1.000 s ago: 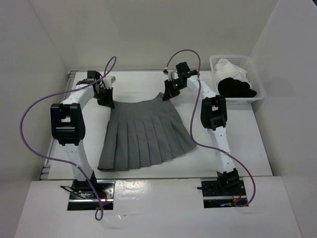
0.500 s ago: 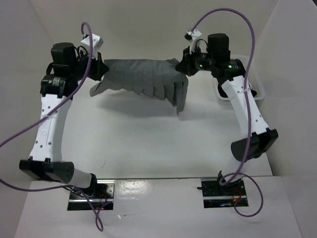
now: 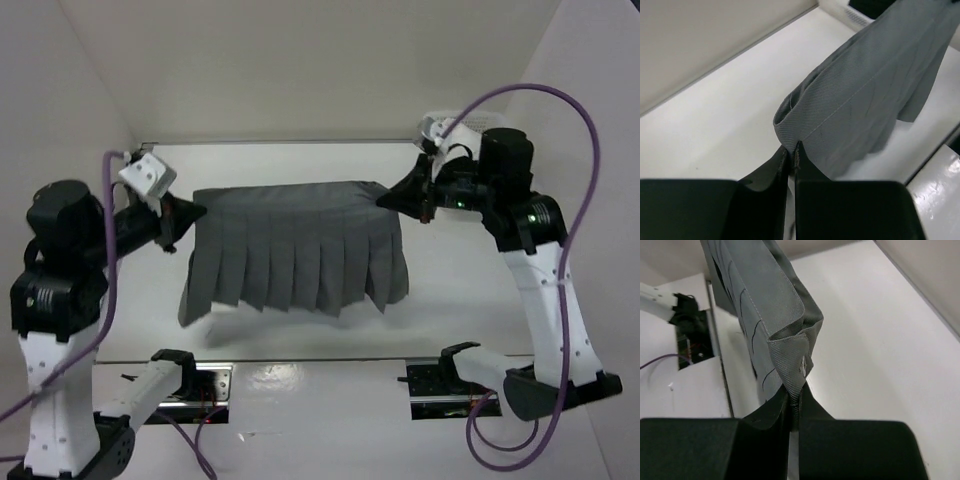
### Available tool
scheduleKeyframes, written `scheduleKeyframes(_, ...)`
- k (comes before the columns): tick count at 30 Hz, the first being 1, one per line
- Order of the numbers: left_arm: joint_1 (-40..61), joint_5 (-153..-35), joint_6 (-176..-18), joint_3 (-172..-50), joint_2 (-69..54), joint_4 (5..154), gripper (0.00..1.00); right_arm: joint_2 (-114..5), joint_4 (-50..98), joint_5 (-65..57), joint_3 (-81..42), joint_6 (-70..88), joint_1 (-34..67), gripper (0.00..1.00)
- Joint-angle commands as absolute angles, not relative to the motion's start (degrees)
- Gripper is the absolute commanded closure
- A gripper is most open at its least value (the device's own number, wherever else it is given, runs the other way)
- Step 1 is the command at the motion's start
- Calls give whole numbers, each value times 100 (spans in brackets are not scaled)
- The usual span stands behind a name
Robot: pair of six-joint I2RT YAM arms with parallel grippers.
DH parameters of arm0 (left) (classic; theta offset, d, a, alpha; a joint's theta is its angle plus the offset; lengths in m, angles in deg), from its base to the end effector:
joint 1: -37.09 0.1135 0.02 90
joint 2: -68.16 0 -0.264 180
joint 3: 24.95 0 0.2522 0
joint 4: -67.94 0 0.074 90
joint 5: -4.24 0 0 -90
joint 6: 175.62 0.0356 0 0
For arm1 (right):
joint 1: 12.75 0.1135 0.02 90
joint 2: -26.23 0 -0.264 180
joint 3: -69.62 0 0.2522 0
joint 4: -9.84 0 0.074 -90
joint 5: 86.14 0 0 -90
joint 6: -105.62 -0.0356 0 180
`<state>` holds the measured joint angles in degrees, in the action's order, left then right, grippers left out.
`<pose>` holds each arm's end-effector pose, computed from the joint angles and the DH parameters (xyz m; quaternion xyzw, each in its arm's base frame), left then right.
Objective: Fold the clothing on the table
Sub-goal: Flatten the skirt out
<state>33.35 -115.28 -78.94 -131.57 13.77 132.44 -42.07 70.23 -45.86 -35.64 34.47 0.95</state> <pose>0.1219 -0.0255 0.5052 0.2276 0.7353 -0.1827 0.6117 0.2004 0.0768 0.4719 -0.4340 0.6634 0.3287 0.5132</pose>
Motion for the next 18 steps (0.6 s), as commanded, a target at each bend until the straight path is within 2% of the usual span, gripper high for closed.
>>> scheduleKeyframes(1,3419,-11440,-7393,-13056,2025,13644,100,-3636,7440,-5484,-3493,3829,-307,100)
scheduleKeyframes(5,3358,-11494,-7393,-12344,1991,13496,100,-3741,7282,-5582,-3238,3741,-484,100)
scheduleKeyframes(9,3226,-11380,-7393,-11704,1378,13067,100,-4267,6914,-5477,-2852,3522,-484,100)
scheduleKeyframes(15,3121,-11082,-7393,-11456,-265,12126,100,-5523,6290,-5117,-2605,3329,-484,100)
scheduleKeyframes(18,3121,-10932,-7393,-11684,-1476,11713,100,-6358,6079,-4819,-2754,3328,-431,100)
